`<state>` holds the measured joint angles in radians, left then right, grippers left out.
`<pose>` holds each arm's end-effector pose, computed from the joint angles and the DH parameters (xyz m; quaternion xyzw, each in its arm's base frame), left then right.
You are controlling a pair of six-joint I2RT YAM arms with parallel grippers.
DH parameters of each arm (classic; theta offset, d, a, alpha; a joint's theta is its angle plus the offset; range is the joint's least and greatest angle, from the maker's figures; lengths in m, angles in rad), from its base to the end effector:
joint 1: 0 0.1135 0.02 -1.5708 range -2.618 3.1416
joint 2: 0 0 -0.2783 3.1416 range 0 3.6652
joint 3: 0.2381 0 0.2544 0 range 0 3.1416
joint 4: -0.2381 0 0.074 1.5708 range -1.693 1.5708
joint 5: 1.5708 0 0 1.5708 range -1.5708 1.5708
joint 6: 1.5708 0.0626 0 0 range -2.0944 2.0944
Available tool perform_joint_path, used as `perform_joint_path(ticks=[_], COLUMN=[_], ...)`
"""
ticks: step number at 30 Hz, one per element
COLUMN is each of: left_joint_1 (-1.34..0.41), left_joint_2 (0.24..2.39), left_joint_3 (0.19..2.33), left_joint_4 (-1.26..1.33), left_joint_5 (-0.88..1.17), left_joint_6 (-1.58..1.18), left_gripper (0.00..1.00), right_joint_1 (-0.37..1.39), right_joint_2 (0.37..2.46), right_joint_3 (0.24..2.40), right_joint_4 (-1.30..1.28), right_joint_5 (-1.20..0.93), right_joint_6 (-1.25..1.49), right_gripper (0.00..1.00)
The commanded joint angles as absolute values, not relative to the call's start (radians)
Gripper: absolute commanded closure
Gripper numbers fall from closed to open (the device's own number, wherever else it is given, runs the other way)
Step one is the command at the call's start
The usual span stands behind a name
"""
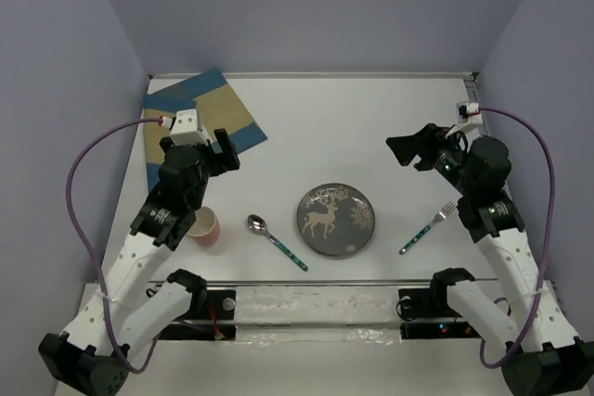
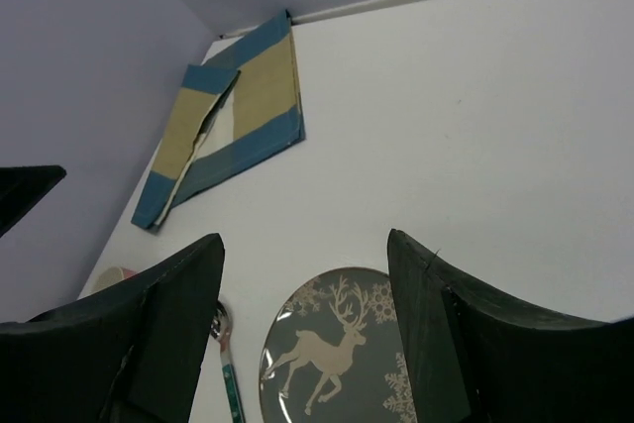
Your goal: Set the dinner table for one person
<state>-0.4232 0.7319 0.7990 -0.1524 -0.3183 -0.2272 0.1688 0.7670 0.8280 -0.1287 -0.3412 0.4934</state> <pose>0.1800 -0.0596 0.3646 -0.0355 0.7343 -0.1027 0.6701 0.1891 0.0535 0.3726 0.0020 0.7293 0.3360 0.5960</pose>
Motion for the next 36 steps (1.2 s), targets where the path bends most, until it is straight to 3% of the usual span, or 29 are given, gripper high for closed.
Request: perform_joint_path(ticks=[1,15,22,27,36], left_joint_1=[-0.419,-0.388,-0.385,-0.388,-0.388], left_joint_2=[0.859,1.518,1.903,2.054,2.209], left_joint_3=[0.864,1.241,1.613,1.747,1.914], left_joint_4=[-0.094,-0.037,-0.178,-0.236,-0.324], left_joint_5=[-0.336,-0.318,-0.371,-0.451,-0.494], left_joint_6=[-0.267,-0.391,-0.39,-0.387,-0.333], left_gripper=[0.01,0.01,0.05,0.19,0.2], right_joint_1=[0.164,0.176,0.196,0.196,0.206], right_joint_2=[0.781,0.684,0.646,0.646,0.663], right_joint_3=[0.792,0.687,0.669,0.673,0.663], right_joint_4=[-0.049,-0.028,-0.046,-0.061,-0.069], right_joint_5=[-0.403,-0.399,-0.341,-0.339,-0.353], right_joint_6=[0.482,0.476,0.454,0.448,0.445], right_gripper=[0.28,0.28,0.27,0.27,0.27])
